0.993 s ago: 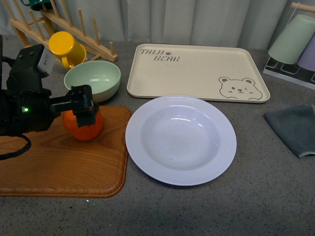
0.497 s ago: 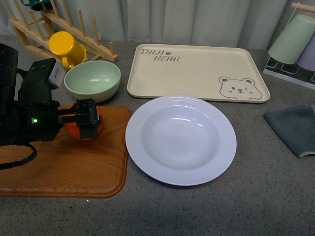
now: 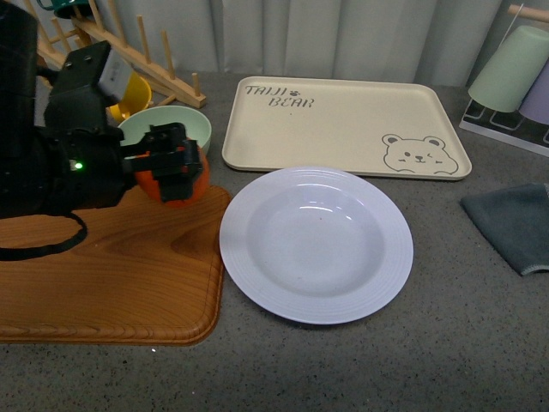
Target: Place orange and plate with both arms
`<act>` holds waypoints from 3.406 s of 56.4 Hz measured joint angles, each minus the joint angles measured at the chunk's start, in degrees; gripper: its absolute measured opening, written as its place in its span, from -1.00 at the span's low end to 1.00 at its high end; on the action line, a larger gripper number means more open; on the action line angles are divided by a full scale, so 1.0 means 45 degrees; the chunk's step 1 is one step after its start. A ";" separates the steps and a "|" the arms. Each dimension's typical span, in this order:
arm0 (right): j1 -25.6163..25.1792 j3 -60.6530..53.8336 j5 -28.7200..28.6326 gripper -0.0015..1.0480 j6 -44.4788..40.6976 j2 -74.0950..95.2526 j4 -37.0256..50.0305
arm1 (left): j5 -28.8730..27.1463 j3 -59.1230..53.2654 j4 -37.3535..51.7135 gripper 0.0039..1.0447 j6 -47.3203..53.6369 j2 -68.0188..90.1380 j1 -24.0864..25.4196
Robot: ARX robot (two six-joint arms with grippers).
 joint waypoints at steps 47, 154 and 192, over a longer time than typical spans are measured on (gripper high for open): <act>0.0000 0.0000 0.0000 0.83 0.0000 -0.0005 0.0000 | -0.0772 0.2356 -0.0316 0.34 -0.1049 0.3157 -0.3453; 0.0000 0.0000 0.0024 0.83 0.0000 0.0000 0.0000 | -0.1681 -0.9020 -0.4075 -0.93 0.3172 -2.0779 0.3308; 0.0000 0.0000 0.0029 0.83 0.0000 0.0000 0.0000 | -0.1676 -0.9015 -0.8301 -0.93 0.3177 -2.4640 0.3308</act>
